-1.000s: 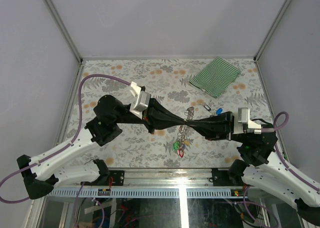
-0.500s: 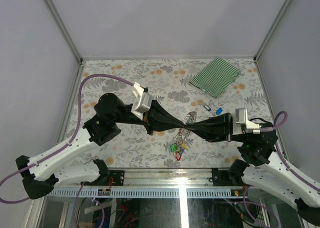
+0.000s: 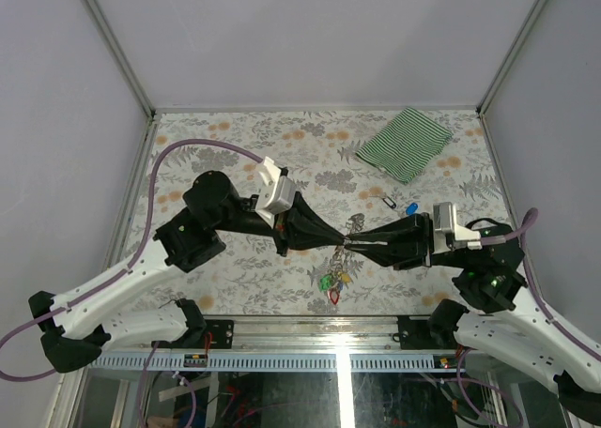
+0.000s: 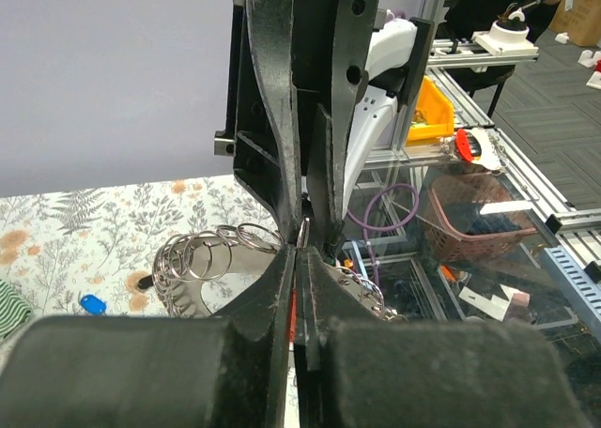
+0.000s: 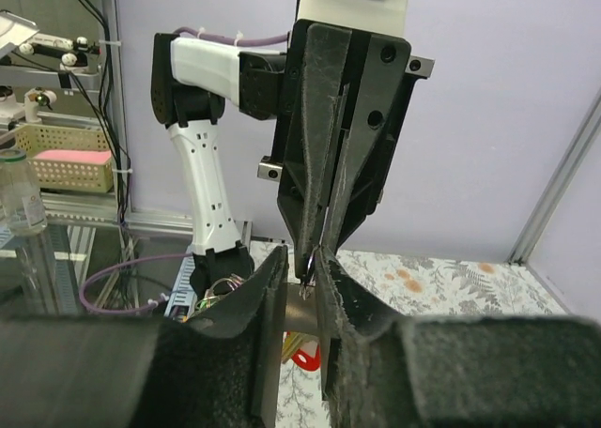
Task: Put the keys on the keyring
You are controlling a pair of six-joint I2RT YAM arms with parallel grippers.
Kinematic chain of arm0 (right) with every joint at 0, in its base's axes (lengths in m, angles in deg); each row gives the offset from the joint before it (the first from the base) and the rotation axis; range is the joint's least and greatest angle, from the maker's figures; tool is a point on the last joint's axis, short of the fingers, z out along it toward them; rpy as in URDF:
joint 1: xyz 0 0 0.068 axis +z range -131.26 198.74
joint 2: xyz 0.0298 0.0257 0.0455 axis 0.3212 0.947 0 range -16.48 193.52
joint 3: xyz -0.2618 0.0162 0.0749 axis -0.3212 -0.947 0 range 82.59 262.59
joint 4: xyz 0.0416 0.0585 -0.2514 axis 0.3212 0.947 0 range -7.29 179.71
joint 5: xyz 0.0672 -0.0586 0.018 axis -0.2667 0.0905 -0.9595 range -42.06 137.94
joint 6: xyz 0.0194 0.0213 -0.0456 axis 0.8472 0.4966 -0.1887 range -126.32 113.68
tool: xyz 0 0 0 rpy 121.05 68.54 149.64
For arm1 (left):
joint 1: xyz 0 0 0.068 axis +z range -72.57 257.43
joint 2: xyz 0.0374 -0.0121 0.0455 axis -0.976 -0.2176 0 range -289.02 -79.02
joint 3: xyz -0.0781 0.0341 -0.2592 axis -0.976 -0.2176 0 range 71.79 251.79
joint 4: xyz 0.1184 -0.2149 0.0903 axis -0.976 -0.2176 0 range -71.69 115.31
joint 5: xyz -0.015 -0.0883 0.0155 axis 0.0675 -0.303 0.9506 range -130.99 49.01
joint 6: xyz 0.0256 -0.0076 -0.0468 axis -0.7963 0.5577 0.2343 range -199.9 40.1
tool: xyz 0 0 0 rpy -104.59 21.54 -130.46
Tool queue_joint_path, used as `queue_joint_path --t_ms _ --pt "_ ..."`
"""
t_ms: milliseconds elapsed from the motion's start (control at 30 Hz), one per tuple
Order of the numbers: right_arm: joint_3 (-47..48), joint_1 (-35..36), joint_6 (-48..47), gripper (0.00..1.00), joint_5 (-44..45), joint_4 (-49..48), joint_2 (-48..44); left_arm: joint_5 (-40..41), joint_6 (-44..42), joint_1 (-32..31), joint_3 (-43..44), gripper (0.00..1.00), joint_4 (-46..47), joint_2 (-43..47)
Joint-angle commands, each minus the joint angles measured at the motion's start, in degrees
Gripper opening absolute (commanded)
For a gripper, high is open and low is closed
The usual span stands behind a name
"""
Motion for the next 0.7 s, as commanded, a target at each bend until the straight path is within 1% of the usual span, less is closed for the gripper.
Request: queue_joint_path --t_ms 0,133,333,500,600,667 --pt "5.6 0.0 -2.5 0.26 -1.3 2.8 -1.4 1.2 -3.1 -0.2 3.1 0.0 -5.4 -0.8" --pt "8.1 0.1 -4.7 0.32 -1.0 10.0 -2.0 1.5 -5.6 -0.2 7.1 0.0 -13.4 -2.3" --pt "14.0 0.1 -8.1 0.35 2.2 25.8 -0.9 2.7 -9.0 -0.2 11.7 0.0 -23.5 -4.4" --pt "23.3 0.1 -10.1 0.39 4.2 41.7 3.4 4.1 -13.1 -0.2 16.5 0.0 -33.5 -6.6" --pt "26.9 0.1 -9.8 0.4 6.4 48.1 6.6 5.7 -15.6 -0.2 19.9 0.0 -39.6 -8.0" --pt "28.4 0.1 -9.1 0.4 6.4 51.4 8.9 7.2 -17.3 -0.2 22.3 0.0 -43.6 -9.0"
